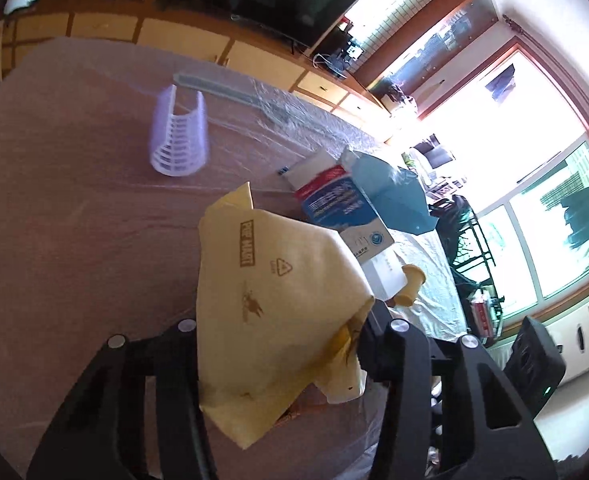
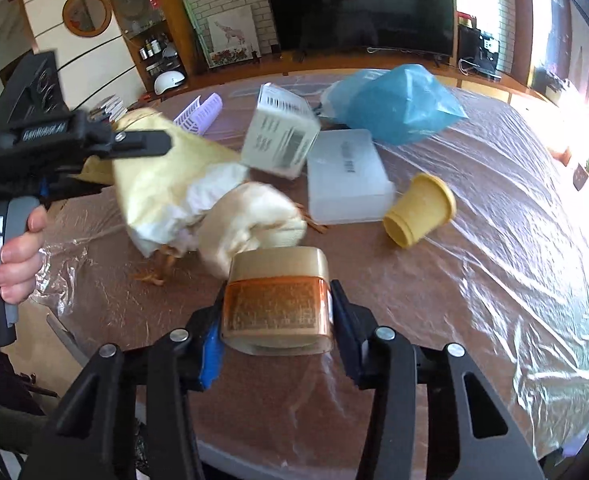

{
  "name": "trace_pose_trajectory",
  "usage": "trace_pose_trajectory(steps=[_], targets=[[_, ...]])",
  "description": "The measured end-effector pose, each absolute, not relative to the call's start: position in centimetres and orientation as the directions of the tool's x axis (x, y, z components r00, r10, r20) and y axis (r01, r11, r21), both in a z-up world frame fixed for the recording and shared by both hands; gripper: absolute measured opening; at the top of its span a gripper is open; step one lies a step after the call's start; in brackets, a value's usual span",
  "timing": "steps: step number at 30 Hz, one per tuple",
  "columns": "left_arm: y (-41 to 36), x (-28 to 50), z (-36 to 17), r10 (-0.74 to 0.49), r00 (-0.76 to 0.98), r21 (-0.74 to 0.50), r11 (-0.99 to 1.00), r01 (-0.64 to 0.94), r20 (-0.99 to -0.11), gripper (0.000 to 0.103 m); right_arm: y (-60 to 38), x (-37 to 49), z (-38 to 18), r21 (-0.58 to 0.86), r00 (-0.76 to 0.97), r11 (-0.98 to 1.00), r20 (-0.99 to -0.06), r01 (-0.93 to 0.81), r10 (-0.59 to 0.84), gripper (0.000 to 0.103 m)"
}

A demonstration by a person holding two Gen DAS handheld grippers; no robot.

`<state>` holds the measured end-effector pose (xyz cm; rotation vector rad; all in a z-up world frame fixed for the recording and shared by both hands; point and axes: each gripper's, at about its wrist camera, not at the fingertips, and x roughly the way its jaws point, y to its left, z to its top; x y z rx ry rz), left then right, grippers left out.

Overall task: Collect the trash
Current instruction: 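Grasp the yellow paper bag with the left tool while the right tool grasps the orange-labelled glass jar, then carry the yellow paper bag and glass jar over the black trash bin with both tools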

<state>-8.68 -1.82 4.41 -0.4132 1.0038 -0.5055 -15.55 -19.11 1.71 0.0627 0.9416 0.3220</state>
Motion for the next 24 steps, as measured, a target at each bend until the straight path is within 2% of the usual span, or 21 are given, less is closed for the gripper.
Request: trace_pose_trajectory(steps=[9,24], targets=[[-1.2,-11.7,7.0,-0.443,0.581,-0.398,0.892,0.213,-0.682,0.05,-19.7,-16.4,2.5,0.223,0.562,0.95,-0.766,-0.22,0.311,0.046],[-0.6,-14.8,8.5,-0.377,0.655,-0.317,0.924,0.215,-0.655,0.05,-20.0,-17.3,3.4,0.208,0.58,0.954,-0.758,-0.217,0.298,0.046]])
